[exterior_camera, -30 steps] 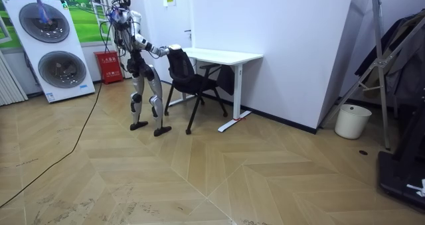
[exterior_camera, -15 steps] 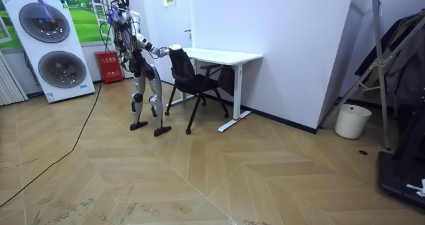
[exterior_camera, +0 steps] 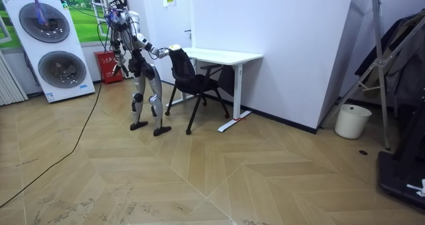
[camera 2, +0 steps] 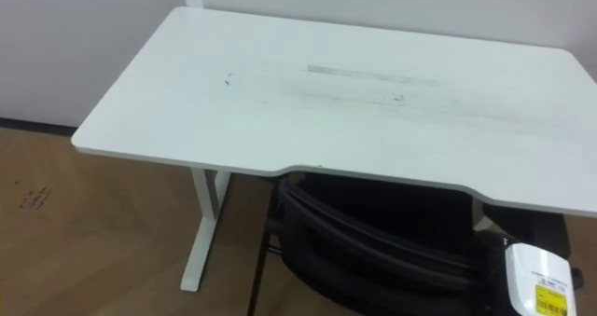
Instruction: Push chair
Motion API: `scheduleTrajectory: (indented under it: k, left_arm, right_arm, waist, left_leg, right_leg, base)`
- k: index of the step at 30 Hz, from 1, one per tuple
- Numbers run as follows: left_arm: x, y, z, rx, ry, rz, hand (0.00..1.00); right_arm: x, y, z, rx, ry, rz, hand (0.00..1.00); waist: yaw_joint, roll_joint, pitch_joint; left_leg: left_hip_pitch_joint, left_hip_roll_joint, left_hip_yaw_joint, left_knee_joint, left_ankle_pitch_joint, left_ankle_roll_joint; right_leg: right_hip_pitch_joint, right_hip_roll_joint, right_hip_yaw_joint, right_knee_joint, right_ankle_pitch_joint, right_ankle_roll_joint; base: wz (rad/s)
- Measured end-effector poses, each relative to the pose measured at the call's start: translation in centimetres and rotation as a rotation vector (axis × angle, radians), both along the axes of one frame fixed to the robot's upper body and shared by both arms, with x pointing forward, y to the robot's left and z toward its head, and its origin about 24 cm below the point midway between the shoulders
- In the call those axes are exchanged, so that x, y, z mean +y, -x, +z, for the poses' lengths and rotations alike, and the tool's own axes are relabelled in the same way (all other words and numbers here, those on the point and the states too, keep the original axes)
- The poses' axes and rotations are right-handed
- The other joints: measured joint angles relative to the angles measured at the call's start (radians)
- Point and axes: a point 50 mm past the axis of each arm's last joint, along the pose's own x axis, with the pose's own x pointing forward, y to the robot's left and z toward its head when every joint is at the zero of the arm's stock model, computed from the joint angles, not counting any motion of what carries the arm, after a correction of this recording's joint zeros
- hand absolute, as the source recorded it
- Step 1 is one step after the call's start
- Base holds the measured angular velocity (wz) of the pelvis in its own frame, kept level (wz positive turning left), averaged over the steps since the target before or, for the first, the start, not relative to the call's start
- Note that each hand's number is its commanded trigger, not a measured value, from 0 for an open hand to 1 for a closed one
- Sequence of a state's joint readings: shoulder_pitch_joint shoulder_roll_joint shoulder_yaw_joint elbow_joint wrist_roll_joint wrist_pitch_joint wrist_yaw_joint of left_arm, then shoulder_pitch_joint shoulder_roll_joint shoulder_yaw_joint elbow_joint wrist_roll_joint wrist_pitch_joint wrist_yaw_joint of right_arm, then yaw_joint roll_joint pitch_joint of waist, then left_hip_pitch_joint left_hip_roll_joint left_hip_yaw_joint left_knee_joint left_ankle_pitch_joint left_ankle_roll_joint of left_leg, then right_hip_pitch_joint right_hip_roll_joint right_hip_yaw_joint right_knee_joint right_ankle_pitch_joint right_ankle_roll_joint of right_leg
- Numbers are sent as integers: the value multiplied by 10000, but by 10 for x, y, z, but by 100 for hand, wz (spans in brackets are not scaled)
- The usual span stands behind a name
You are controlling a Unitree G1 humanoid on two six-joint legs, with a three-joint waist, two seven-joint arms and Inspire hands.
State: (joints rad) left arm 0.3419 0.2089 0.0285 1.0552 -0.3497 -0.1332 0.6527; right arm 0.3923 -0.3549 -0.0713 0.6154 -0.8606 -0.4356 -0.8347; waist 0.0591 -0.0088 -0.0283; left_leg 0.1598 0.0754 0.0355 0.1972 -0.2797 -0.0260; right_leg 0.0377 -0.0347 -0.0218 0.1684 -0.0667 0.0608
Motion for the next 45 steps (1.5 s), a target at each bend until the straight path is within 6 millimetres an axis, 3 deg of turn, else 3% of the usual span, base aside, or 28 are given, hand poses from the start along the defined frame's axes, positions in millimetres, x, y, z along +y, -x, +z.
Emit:
scheduleTrajectory:
  k: [11, 18, 21, 23, 26, 31, 36, 45]
  left_arm:
    - [-15, -28, -10, -320, 1639, -1429, 0]
    - [-20, -28, -14, -435, 2620, -1690, 0]
    - [-22, -22, -16, -276, 3004, -1798, 0]
    - [-23, -14, -17, 12, 3278, -1790, 0]
    - [-24, -7, -18, 444, 3378, -2115, 0]
    - [-24, -3, -18, 1035, 3174, -2557, 0]
    - [-32, -8, -20, 1356, 3064, -3173, 0]
    - [-48, -39, -23, 956, 2941, -3760, 0]
  right_arm:
    - [0, 0, 0, -29, -1, -11, 0]
    - [2, -5, 1, -150, -70, 85, 0]
    - [2, -6, 0, -20, -161, 89, 0]
    - [2, -5, -2, 226, -286, 60, 0]
    - [1, -2, -5, 525, -343, -91, 0]
    - [-2, 2, -7, 804, -237, -374, 0]
    - [0, -4, -7, 770, -249, -354, 0]
    - [-1, -5, -7, 747, -224, -376, 0]
  waist:
    - [-43, 11, -20]
    - [-53, 17, -28]
    - [-148, -11, -86]
    - [-304, -105, -191]
    - [-344, -220, -268]
    - [-404, -237, -261]
    - [-363, -240, -259]
    - [-405, -257, -248]
  left_leg:
    - [-19, -13, 3, -1, -3, 11]
    - [-122, 0, 177, 5, -24, 10]
    - [-122, 6, 138, 3, -30, 14]
    - [-181, -27, 7, 5, -19, 31]
    - [-186, -110, -142, 11, -1, 63]
    - [-103, -205, -399, 19, 7, 83]
    - [-194, -237, -403, 30, -8, 100]
    - [-266, -286, -395, 68, -75, 216]
  right_leg:
    - [-28, -15, -115, -1, 1, 0]
    - [-193, 2, -206, -6, 26, 3]
    - [-186, -36, -624, 13, 33, -7]
    - [-183, -121, -930, 36, 33, -7]
    - [-111, -243, -1389, 32, 35, -4]
    - [108, -368, -1815, 28, 106, 92]
    - [-31, -388, -1817, 59, 133, 81]
    - [-63, -434, -1767, 32, 136, 81]
  base:
    - [0]
    - [-7]
    - [5]
    - [16]
    - [14]
    - [16]
    - [-2]
    - [0]
